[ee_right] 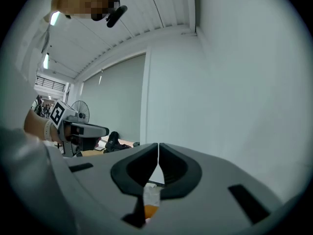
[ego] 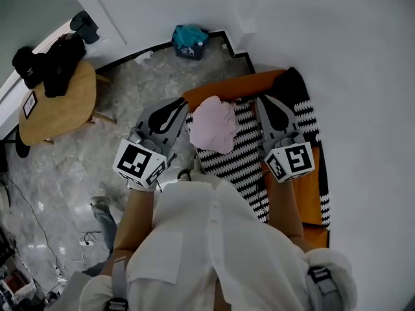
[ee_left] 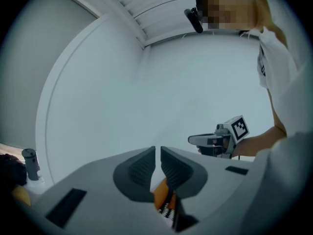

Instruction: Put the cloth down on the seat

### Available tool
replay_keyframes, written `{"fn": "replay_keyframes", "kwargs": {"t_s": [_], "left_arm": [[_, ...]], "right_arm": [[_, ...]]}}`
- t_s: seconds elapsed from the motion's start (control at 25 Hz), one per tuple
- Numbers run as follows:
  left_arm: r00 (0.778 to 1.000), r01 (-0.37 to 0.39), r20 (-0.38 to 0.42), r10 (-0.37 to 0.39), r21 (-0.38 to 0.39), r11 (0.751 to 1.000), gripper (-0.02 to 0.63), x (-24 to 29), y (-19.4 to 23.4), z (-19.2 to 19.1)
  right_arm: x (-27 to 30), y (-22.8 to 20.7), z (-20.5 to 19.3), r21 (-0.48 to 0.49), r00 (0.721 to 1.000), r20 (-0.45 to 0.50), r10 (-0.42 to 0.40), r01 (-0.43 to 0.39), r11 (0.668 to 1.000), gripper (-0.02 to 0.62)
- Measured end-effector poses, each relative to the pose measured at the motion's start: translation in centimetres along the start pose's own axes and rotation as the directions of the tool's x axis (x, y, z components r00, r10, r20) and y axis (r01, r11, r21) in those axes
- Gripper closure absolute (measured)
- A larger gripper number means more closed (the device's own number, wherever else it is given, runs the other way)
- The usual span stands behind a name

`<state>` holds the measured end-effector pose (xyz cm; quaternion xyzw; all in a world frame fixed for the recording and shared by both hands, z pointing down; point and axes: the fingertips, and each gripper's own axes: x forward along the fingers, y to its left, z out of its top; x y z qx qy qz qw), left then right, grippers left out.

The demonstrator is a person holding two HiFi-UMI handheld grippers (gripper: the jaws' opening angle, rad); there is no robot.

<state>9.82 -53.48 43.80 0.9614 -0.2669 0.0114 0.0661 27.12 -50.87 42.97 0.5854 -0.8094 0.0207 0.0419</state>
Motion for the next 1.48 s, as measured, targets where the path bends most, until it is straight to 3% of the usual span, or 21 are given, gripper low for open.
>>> {"fn": "replay_keyframes", "kwargs": {"t_s": [0.48, 1.48], "left_arm": [[0.998, -0.028, 0.058, 0.027, 0.011, 1.000, 0.561, -2.8, 0.2, 2.8], [0.996, -0.070, 0.053, 0.070, -0.014, 0.997, 0.561, -4.1, 1.9, 1.8]], "right_arm": [[-1.9, 2.0, 4.2, -0.078, 0.997, 0.076, 0.010, -0.004, 0.997, 0.586], [-0.1, 2.4, 3.6, -0.068, 0.998, 0.062, 0.030, -0.026, 0.997, 0.586]]}}
